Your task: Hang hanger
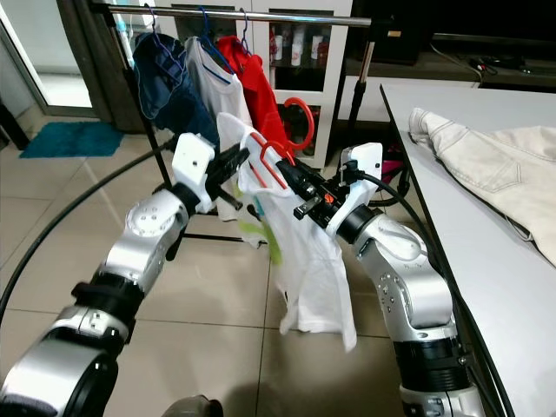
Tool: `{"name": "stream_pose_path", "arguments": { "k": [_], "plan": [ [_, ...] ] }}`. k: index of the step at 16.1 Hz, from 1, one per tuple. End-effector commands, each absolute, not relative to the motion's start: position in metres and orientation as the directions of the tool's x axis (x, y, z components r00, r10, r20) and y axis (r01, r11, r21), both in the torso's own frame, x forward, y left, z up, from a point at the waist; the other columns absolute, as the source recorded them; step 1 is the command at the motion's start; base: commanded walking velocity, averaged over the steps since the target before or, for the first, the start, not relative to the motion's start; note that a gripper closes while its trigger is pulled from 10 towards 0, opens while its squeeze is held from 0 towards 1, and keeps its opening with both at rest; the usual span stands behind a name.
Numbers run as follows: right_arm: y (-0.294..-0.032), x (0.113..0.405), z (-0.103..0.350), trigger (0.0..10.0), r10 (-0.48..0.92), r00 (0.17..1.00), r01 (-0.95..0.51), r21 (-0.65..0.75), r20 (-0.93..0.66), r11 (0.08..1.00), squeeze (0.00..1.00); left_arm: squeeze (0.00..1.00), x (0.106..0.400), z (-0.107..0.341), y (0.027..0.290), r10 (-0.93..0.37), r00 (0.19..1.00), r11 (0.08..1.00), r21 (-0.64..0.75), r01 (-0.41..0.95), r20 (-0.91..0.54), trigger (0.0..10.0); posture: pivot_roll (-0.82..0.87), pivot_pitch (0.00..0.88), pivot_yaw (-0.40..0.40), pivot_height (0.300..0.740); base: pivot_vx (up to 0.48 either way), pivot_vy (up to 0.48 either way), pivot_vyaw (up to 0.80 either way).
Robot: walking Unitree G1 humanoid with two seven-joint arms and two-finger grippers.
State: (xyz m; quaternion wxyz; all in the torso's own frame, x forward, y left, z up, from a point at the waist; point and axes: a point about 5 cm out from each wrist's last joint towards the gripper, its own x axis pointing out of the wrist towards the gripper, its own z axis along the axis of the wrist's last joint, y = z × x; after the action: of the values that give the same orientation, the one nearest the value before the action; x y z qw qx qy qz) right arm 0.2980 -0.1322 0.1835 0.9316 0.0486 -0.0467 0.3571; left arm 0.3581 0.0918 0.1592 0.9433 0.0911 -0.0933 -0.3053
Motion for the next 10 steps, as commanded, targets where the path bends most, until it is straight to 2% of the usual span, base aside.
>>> {"name": "stream_pose_path", "arguments": {
  "k": [1,2,7,10],
  "plan": [
    [-0.132,0.297,0.189,10.0,0.660,0.737,-0.673,0.056,0.145,0.738,0.00,0.00,0.356,0.164,0.088,-0.610,0.782,0.779,0.276,0.563,0.129,0.0,0.04,0.000,0.064,0.740,0.000,0.000,0.00],
    [-0.132,0.297,0.189,10.0,0.659,0.737,-0.672,0.063,0.148,0.738,0.00,0.00,0.352,0.161,0.084,-0.620,0.778,0.749,0.375,0.546,0.104,0.0,0.04,0.000,0.061,0.740,0.000,0.000,0.00],
    [-0.134,0.301,0.187,10.0,0.643,0.751,-0.658,0.099,0.149,0.746,0.00,0.00,0.344,0.156,0.076,-0.574,0.812,0.770,0.403,0.494,0.102,0.0,0.04,0.000,0.058,0.740,0.000,0.000,0.00],
    [-0.150,0.315,0.175,10.0,0.508,0.860,-0.511,0.129,0.054,0.850,0.00,0.00,0.338,0.159,0.083,-0.535,0.834,0.799,0.402,0.448,0.134,0.0,0.04,0.000,0.051,0.740,0.000,0.000,0.00]
  ]
}}
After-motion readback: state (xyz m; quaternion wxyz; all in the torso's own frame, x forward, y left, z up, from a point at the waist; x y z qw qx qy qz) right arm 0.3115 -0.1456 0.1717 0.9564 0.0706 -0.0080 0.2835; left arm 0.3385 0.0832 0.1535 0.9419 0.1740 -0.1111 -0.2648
